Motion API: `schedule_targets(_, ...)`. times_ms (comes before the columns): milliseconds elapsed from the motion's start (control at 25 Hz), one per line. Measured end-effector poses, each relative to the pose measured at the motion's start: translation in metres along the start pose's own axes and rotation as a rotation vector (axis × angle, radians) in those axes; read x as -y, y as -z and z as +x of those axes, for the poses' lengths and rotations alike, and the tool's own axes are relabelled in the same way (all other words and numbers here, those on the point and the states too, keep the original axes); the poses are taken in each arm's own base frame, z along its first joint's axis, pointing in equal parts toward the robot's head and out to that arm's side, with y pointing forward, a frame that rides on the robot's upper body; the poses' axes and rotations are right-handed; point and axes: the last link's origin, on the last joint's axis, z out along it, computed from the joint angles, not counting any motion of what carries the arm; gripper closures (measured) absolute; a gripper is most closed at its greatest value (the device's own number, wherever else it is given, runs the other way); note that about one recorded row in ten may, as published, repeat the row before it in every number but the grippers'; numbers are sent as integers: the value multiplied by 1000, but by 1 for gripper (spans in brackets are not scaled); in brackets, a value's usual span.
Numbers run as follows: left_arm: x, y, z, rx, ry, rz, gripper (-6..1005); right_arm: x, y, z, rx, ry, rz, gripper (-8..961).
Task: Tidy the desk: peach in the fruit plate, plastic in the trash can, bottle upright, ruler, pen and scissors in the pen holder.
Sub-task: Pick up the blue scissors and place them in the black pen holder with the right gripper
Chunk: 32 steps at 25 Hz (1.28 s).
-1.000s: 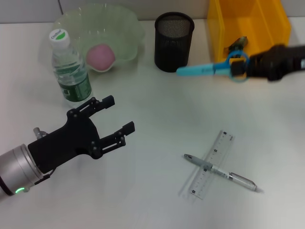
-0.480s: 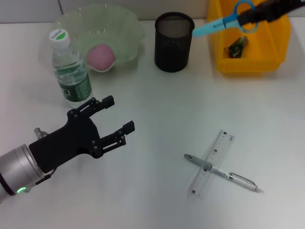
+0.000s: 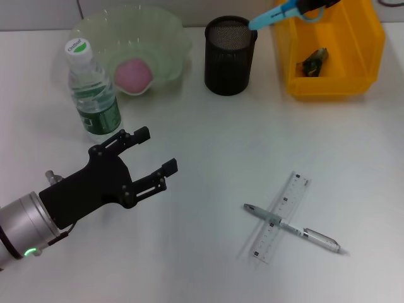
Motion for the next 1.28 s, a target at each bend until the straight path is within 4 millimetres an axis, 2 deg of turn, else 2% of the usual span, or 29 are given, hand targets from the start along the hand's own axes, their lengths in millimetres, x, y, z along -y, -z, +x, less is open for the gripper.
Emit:
schedule_targets(40, 0, 0, 0, 0, 0, 0, 187, 0, 0, 0, 0, 0, 0, 870)
schedule_targets(320, -2, 2, -2, 1, 8, 4, 187, -4, -37, -4, -8, 37, 44, 871)
schedule_targets(720, -5, 4, -4, 3, 22, 7, 189, -9, -65, -6, -10, 58, 53, 871)
schedule_targets(1280, -5, 5, -5, 4, 22, 9, 190, -10, -70, -7, -6, 68, 59, 870)
